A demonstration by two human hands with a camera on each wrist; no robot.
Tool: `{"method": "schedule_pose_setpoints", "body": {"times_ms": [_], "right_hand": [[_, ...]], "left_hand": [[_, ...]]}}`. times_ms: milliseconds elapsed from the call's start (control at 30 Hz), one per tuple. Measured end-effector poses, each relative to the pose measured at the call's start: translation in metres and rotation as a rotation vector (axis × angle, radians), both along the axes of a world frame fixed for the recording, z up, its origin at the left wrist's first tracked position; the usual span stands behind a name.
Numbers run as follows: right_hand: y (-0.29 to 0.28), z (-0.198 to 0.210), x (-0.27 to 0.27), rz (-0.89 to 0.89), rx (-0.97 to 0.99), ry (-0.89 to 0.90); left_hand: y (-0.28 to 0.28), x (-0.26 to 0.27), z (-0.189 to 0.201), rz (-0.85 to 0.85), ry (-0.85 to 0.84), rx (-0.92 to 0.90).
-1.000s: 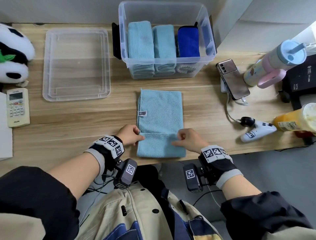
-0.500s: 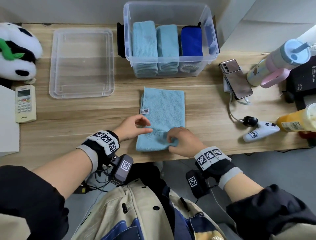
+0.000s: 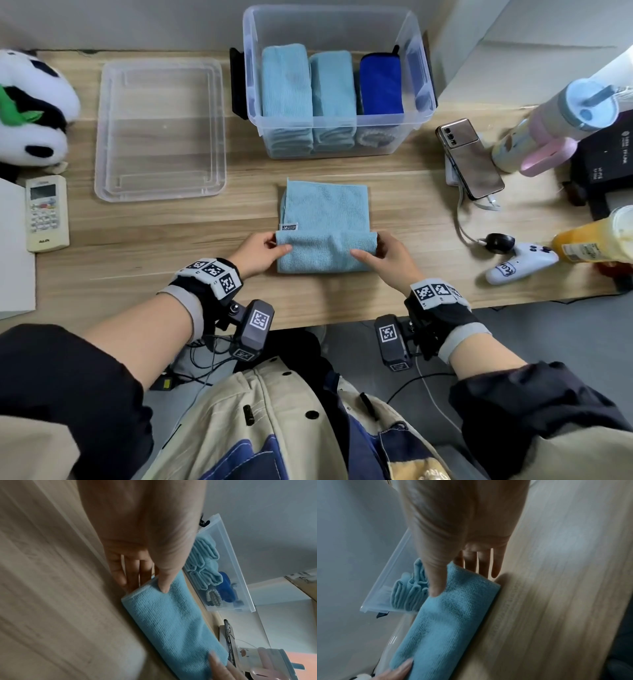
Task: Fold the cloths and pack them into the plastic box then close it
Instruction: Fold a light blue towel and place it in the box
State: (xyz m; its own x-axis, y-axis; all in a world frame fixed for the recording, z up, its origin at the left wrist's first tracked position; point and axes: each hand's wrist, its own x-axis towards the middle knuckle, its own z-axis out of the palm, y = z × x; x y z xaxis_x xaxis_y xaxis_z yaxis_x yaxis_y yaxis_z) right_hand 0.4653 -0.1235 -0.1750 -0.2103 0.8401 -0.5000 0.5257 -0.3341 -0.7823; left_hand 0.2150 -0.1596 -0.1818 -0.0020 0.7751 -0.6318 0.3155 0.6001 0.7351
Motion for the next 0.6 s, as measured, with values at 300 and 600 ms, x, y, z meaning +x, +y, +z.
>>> {"method": "schedule_pose_setpoints", "body": {"times_ms": [300,600], "right_hand": [[0.007,-0.016,-0.003,-0.053,-0.063,-0.298],[0.003,-0.003,-0.015,0.348,0.469,-0.337]], "left_hand": [[0.012,0.004,-0.018,0.063,0.151,-0.065],[0.020,0.006,-0.011,0.050,0.125,-0.166]]}}
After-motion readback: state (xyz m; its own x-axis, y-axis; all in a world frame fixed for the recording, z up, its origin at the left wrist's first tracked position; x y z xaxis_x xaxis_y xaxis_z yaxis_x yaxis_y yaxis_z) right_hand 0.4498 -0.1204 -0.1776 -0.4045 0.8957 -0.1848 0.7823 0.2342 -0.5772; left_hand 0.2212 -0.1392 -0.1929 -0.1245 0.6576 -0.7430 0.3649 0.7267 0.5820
